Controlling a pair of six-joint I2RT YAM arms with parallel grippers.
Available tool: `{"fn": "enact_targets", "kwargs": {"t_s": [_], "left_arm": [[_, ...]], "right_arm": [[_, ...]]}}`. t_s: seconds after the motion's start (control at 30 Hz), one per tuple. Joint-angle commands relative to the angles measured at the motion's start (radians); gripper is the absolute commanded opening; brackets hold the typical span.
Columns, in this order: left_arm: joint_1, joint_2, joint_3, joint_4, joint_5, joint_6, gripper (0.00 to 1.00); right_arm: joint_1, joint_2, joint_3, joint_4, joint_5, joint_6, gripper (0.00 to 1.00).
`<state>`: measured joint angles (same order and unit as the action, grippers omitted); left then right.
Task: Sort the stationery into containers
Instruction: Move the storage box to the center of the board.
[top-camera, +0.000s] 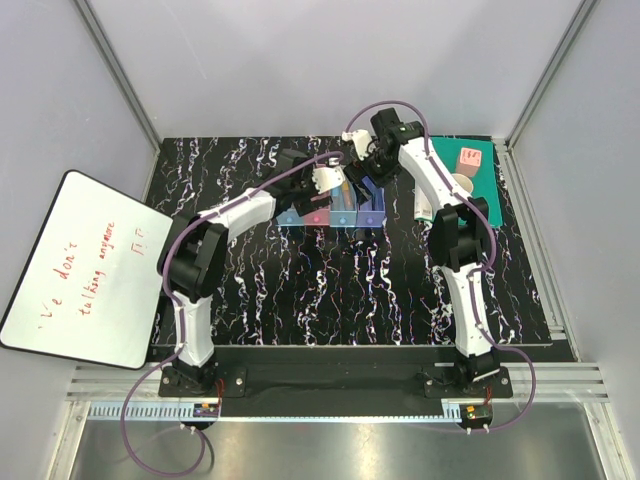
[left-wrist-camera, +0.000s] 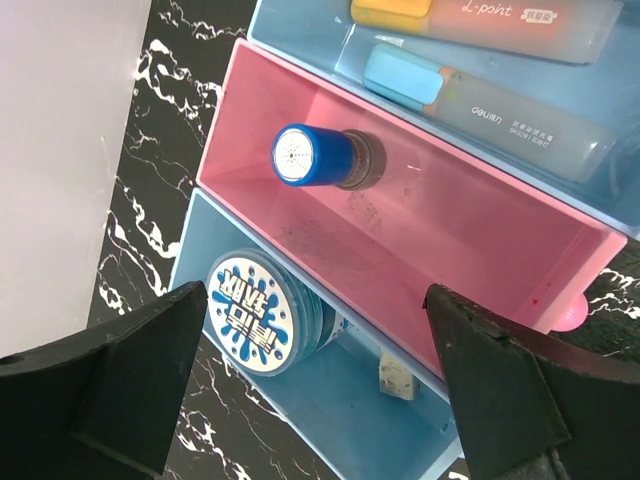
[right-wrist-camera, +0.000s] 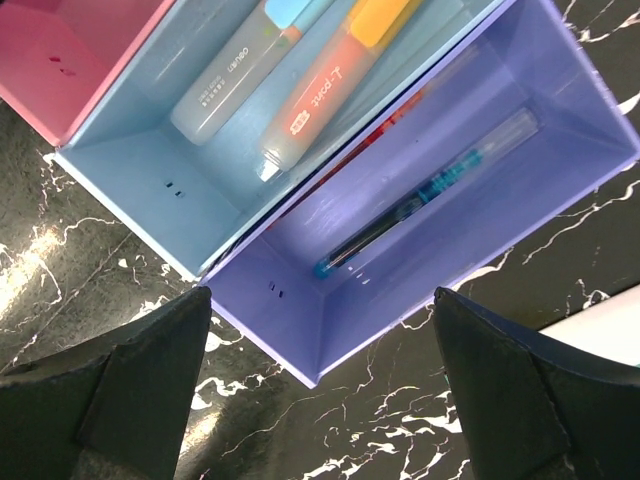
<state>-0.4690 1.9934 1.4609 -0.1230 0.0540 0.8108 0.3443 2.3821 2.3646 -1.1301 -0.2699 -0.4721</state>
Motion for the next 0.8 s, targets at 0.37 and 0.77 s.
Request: {"fn": "enact_targets", "kwargs": {"t_s": [0.37, 0.77], "left_arm": [[-0.017, -0.096, -0.122, -0.012, 0.15, 0.022, 0.99], [-0.028, -0.058, -0.122, -0.018, 0.144, 0.03, 0.99]], "right_arm": [[0.045, -0.032, -0.102, -0.014, -0.038, -0.002, 0.98], [0.062, -0.093, -0.214, -0.033, -0.078, -0.008, 0.97]]}}
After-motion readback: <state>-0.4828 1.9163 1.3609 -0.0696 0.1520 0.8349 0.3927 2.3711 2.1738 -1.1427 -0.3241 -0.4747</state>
